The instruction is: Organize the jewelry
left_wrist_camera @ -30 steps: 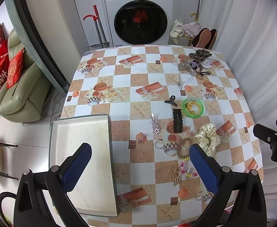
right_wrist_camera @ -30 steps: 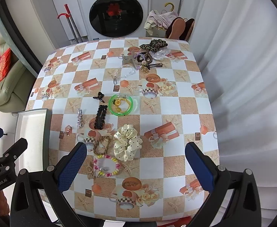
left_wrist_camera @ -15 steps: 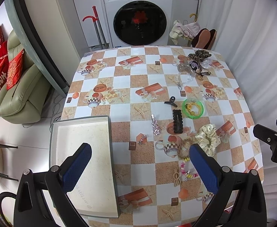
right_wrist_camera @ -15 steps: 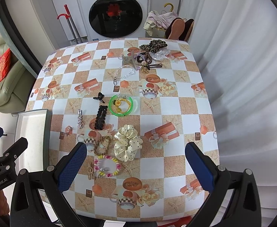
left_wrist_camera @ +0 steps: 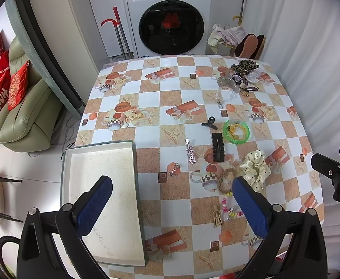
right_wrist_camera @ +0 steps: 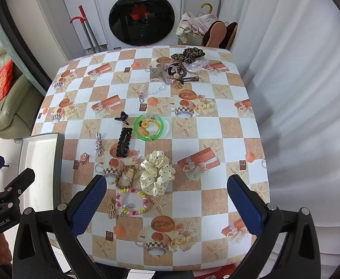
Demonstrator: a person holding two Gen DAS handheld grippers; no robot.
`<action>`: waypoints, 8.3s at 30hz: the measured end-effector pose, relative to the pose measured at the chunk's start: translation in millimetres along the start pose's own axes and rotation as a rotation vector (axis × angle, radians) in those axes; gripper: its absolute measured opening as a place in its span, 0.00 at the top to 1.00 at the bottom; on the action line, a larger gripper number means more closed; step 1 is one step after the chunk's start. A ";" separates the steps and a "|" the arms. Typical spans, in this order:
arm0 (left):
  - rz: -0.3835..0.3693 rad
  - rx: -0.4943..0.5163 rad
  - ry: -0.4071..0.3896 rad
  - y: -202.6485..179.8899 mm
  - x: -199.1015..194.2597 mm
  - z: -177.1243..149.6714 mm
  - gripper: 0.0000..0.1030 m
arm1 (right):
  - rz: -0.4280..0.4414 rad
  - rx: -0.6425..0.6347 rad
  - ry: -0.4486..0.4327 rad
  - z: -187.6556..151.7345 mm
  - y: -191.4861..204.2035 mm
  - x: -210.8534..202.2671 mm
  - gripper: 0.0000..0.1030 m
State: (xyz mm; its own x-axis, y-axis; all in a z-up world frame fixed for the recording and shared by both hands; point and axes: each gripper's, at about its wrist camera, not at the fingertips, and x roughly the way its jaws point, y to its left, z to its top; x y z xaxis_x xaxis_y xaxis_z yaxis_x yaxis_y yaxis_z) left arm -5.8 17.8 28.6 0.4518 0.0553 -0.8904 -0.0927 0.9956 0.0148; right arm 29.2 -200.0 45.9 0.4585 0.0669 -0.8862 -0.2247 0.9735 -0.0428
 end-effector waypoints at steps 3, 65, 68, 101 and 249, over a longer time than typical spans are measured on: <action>0.000 -0.001 0.000 -0.2 -0.1 -0.2 0.00 | 0.000 0.000 0.001 -0.5 -0.6 0.2 0.00; 0.001 -0.001 0.006 -2.0 0.1 0.7 0.00 | -0.008 0.022 0.028 -0.5 -0.5 3.5 0.00; 0.000 -0.002 0.006 -2.1 0.1 1.0 0.00 | -0.009 0.023 0.028 -0.6 -1.4 4.1 0.00; -0.085 0.024 0.183 -23.6 127.8 26.1 0.00 | 0.051 0.155 0.316 -17.1 -33.4 120.1 0.00; 0.046 0.059 0.200 42.1 113.5 -17.7 0.00 | 0.292 0.323 0.296 -27.3 29.4 115.1 0.00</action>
State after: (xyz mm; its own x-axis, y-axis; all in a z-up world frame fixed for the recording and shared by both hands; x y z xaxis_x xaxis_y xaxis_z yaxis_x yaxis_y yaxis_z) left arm 25.8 64.7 -79.8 0.2621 0.0905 -0.9608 -0.0546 0.9954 0.0789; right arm 51.9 -169.6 -69.9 0.1439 0.3262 -0.9343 -0.0087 0.9445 0.3284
